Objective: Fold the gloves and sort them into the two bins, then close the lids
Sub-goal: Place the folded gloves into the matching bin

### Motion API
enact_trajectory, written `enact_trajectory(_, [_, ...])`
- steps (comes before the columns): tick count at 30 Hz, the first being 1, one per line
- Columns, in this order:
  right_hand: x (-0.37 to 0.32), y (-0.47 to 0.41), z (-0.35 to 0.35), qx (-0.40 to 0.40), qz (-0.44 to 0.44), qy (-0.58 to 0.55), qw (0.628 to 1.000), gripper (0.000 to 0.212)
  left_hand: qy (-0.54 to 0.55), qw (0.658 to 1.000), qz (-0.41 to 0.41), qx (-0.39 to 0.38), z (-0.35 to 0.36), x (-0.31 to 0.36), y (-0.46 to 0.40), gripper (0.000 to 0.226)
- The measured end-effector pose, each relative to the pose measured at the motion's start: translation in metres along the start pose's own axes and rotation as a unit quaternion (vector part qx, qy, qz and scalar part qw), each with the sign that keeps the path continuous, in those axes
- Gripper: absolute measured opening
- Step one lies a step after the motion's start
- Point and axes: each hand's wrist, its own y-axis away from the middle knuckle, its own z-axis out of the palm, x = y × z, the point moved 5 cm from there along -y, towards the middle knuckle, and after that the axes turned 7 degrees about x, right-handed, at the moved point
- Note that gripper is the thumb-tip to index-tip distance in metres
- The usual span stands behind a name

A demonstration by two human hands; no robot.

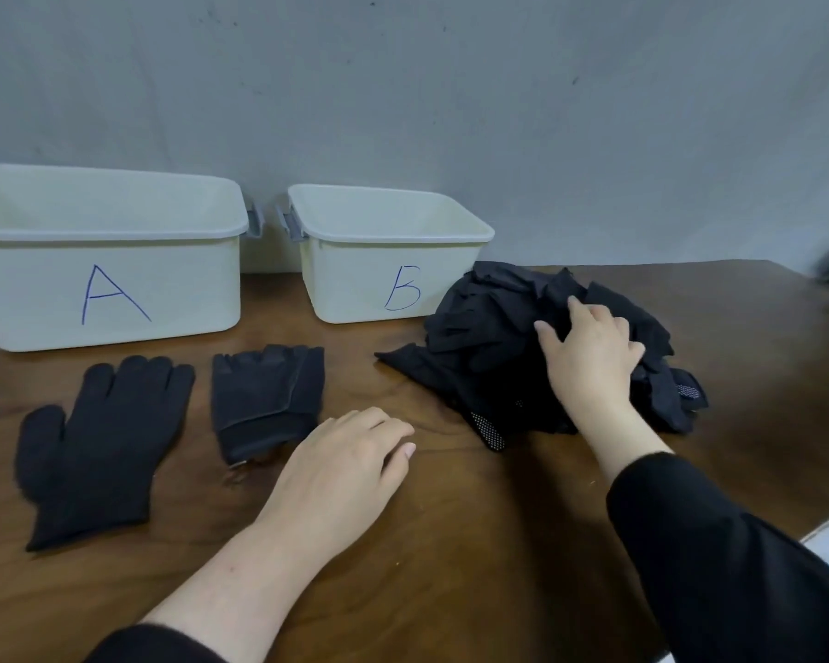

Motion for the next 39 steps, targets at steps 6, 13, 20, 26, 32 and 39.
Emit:
enact_trajectory(6, [0.001, -0.010, -0.018, 0.065, 0.028, -0.176, 0.982, 0.028, 0.007, 1.000, -0.002, 0.019, -0.005, -0.005, 0.000, 0.034])
enact_trajectory(13, [-0.057, 0.021, -0.074, -0.019, 0.102, -0.523, 0.846, 0.032, 0.130, 0.979, -0.062, 0.143, -0.034, -0.011, 0.002, 0.038])
enact_trajectory(20, [-0.134, 0.090, -0.053, -0.342, 0.128, -0.627, 0.687, 0.029, 0.401, 0.859, -0.249, 0.198, -0.073, -0.043, 0.007, 0.066])
enact_trajectory(26, [-0.155, 0.129, -0.010, -0.450, 0.068, -0.564, 0.689, 0.035, 0.442, 0.815, -0.341, 0.153, -0.073, -0.061, 0.024, 0.021])
enact_trajectory(32, [-0.141, 0.124, 0.010, -0.457, 0.007, -0.543, 0.705, 0.052, 0.404, 0.830, -0.355, 0.146, -0.066, -0.067, 0.023, 0.022])
enact_trajectory(39, [-0.137, 0.117, 0.008, -0.328, -0.081, -0.434, 0.835, 0.017, 0.382, 0.842, -0.347, 0.157, -0.067, -0.064, 0.024, 0.021])
